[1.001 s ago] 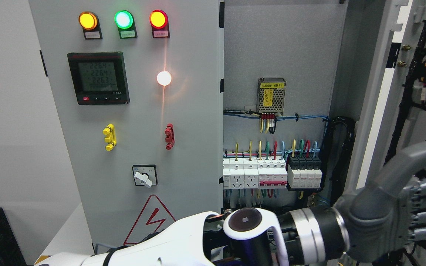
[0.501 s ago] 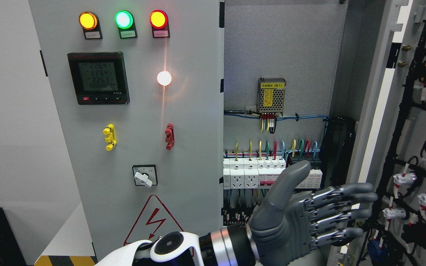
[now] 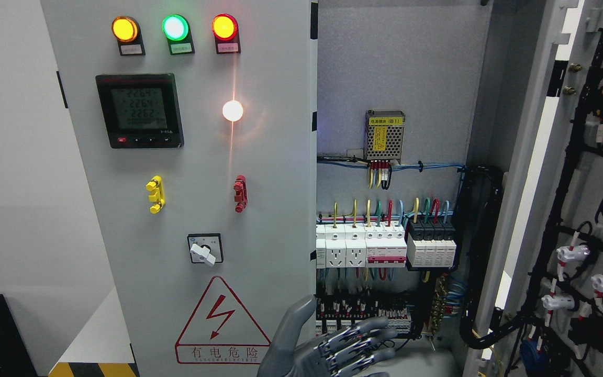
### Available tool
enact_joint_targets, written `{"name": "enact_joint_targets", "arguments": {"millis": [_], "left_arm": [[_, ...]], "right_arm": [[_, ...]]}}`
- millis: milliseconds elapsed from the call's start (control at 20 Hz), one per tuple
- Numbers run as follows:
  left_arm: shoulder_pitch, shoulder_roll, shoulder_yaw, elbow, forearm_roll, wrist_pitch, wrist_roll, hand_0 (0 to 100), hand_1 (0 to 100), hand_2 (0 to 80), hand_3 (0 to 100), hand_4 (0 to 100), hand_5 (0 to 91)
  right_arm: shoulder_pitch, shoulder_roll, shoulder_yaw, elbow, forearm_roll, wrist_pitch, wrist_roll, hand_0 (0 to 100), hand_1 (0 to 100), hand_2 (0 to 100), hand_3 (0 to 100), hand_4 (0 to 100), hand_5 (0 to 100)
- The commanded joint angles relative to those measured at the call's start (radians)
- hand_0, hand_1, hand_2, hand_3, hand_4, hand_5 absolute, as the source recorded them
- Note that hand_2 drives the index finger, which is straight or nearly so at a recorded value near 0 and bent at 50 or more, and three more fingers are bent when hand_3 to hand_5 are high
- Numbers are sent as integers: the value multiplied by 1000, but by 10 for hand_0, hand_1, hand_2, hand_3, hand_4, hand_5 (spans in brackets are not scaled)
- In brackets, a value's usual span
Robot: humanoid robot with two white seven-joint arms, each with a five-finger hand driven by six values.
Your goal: Open door with both hands
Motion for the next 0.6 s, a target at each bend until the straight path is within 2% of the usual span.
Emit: {"name": "enact_joint_targets", "arguments": {"millis": [0, 200, 300, 450, 551], "left_arm": [[271, 122, 196, 1, -67, 10, 4, 0, 0, 0, 0, 0, 0], [423, 76, 236, 103, -142, 5, 2, 0, 0, 0, 0, 0, 0], [480, 67, 251, 168, -159, 2, -1, 0, 0, 0, 0, 0, 0], [547, 4, 283, 275, -169, 1, -2, 0, 0, 0, 0, 0, 0], [618, -7, 317, 338, -207, 1, -5, 0, 0, 0, 0, 0, 0]], "right_arm": [[0, 0, 3, 0, 0, 0, 0, 191, 0, 0, 0, 0, 0], [0, 0, 3, 0, 0, 0, 0, 191, 0, 0, 0, 0, 0], [0, 0, 2, 0, 0, 0, 0, 191, 0, 0, 0, 0, 0], [0, 0, 3, 0, 0, 0, 0, 191, 0, 0, 0, 0, 0], [0, 0, 3, 0, 0, 0, 0, 191, 0, 0, 0, 0, 0]]}}
